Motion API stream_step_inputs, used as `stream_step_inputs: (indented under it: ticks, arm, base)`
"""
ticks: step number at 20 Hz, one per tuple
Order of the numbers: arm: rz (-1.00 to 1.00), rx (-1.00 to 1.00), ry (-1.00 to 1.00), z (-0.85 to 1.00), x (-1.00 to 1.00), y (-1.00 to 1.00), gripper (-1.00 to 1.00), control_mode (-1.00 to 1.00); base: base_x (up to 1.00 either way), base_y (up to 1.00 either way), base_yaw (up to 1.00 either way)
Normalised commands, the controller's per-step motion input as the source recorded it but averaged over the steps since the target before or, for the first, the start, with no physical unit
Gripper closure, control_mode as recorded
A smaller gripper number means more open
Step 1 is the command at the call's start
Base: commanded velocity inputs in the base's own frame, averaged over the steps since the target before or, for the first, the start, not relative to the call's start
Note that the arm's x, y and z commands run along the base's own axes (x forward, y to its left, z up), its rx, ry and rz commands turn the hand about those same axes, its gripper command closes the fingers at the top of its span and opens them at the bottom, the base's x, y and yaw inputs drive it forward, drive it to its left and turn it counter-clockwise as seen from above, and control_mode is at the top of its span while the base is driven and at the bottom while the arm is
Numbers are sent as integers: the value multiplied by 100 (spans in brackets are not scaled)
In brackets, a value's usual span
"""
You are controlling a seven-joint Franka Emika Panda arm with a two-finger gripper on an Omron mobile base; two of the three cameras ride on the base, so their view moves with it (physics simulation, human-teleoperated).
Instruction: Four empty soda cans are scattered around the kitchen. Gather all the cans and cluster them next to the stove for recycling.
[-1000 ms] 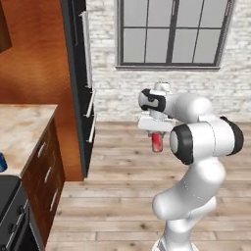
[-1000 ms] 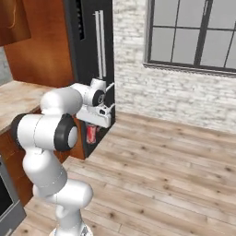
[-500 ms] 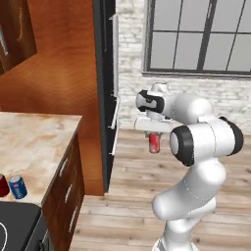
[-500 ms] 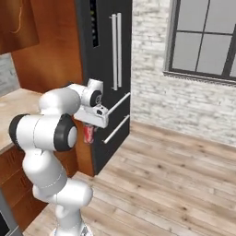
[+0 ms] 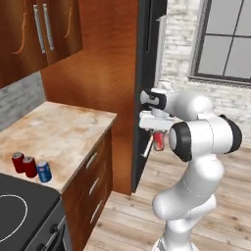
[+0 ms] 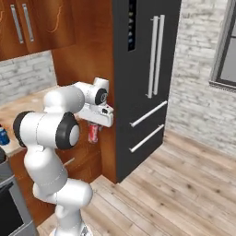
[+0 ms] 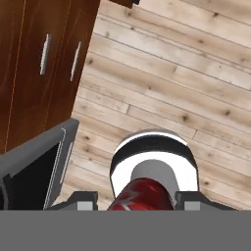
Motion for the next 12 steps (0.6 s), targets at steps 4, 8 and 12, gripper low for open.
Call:
stream_step_inputs:
  ticks: [4, 8, 12]
  arm:
    - [0, 0, 0, 0, 0, 0, 100, 100]
    - [0, 0, 0, 0, 0, 0, 100, 100]
    - [0, 0, 0, 0, 0, 0, 100, 100]
  base:
    - [18, 0, 50]
    - [24, 0, 48]
    - [55, 2, 37]
